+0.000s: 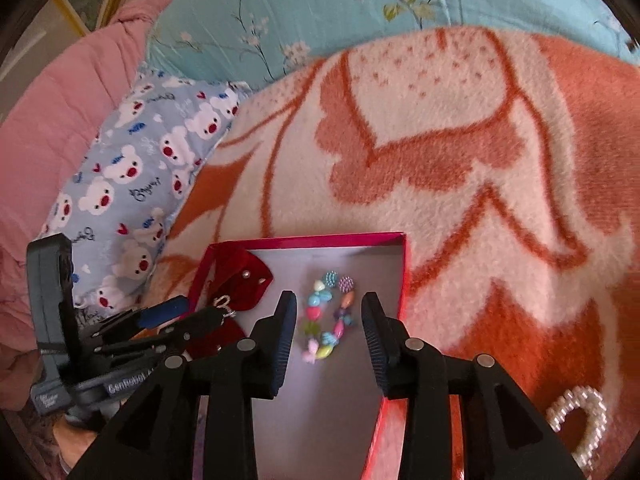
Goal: Organize jewelry
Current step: 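Carry the bow clip and beaded bracelet into the box and open both tools, then move both tools toward the purple flower scrunchie and the brown claw clip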
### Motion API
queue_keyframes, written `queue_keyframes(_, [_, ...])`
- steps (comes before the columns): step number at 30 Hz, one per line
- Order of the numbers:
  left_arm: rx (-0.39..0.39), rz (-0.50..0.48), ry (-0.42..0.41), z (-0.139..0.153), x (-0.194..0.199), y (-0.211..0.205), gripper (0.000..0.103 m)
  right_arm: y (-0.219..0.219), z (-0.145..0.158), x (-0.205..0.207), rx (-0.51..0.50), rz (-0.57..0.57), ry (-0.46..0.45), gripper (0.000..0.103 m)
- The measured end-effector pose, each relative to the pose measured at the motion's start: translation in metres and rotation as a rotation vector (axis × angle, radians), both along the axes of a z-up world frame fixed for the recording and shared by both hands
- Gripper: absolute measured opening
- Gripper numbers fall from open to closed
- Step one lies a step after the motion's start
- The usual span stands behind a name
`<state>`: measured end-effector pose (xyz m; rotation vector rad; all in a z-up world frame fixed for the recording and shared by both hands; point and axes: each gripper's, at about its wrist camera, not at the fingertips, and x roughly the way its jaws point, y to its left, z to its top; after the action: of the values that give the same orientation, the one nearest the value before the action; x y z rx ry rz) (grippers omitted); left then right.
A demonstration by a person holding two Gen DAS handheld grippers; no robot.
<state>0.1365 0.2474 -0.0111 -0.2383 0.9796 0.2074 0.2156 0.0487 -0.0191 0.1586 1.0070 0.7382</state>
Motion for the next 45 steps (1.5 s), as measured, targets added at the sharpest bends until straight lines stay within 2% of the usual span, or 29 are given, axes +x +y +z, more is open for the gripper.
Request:
queue_keyframes(10, [-0.03,-0.042,-0.038,0.022,-0.027,-0.036,0.061,-0.062,0.006,-0.034,0.02,-0.076,0.021,0.039])
queue_keyframes(13, [-0.041,-0.056,-0.042,0.024,-0.031,-0.05,0.068,-0.083,0.005,-0.042,0.021,-0.107,0.028,0.043])
queue_keyframes(20, [-0.067,-0.131,-0.036,0.024,-0.038,-0.091,0.069,-0.135,0.002,-0.06,0.022,-0.183,0.043,0.044])
queue_keyframes(30, [-0.068,-0.239,-0.017,0.019,-0.04,-0.15,0.069,-0.21,0.003,-0.084,0.014,-0.31,0.034,0.048])
queue_keyframes(38, [-0.072,-0.307,-0.016,0.022,-0.033,-0.189,0.069,-0.266,0.01,-0.089,0.012,-0.413,0.008,0.049])
queue_keyframes(41, [-0.066,-0.339,-0.019,0.023,-0.028,-0.206,0.069,-0.282,0.014,-0.089,0.012,-0.446,-0.004,0.053])
queue_keyframes(45, [-0.078,-0.372,-0.018,0.023,-0.02,-0.226,0.069,-0.305,0.022,-0.09,0.006,-0.489,-0.027,0.053])
